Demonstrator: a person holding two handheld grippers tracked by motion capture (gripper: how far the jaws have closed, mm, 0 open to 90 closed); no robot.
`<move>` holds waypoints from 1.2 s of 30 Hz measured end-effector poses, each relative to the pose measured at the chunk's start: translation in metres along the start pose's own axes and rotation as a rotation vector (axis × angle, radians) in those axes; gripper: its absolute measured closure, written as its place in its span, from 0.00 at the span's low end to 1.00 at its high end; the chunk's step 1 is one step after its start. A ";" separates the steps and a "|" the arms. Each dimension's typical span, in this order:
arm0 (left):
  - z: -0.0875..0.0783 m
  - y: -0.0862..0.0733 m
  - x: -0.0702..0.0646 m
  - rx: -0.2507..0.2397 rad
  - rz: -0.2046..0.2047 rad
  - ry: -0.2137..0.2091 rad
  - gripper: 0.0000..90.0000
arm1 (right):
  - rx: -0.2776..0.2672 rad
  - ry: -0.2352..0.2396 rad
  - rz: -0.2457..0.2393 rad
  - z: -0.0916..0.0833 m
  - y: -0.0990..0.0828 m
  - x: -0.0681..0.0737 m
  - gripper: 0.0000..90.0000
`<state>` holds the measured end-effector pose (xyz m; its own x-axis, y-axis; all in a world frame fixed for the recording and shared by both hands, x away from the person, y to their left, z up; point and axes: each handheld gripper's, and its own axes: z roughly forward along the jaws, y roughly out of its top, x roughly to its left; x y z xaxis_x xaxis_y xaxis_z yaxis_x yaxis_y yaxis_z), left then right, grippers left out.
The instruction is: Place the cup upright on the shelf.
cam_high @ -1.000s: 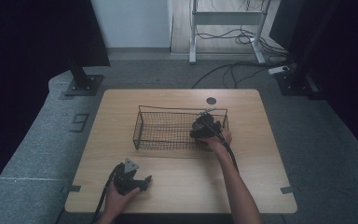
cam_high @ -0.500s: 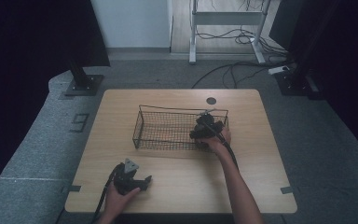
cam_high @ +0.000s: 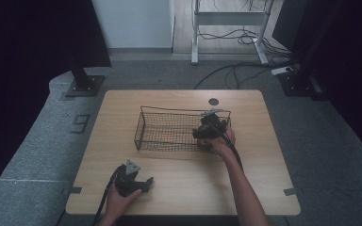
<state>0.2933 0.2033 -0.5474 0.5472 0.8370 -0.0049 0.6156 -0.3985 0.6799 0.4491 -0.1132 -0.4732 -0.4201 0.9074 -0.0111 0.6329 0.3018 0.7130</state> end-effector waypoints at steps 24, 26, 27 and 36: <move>0.000 0.000 0.000 0.002 0.002 0.000 0.12 | -0.204 0.066 0.005 -0.063 -0.038 -0.002 0.17; 0.000 0.000 0.000 0.002 0.002 0.000 0.12 | -0.214 0.073 0.002 -0.066 -0.044 -0.002 0.18; 0.000 0.000 0.000 0.002 0.001 0.000 0.12 | -0.216 0.076 -0.001 -0.068 -0.048 -0.001 0.18; 0.000 0.000 0.000 0.001 0.001 0.000 0.12 | -0.252 0.092 0.019 -0.081 -0.083 -0.002 0.19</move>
<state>0.2932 0.2034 -0.5473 0.5482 0.8364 -0.0045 0.6156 -0.3998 0.6791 0.3449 -0.1635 -0.4751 -0.4746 0.8782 0.0594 0.4645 0.1925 0.8644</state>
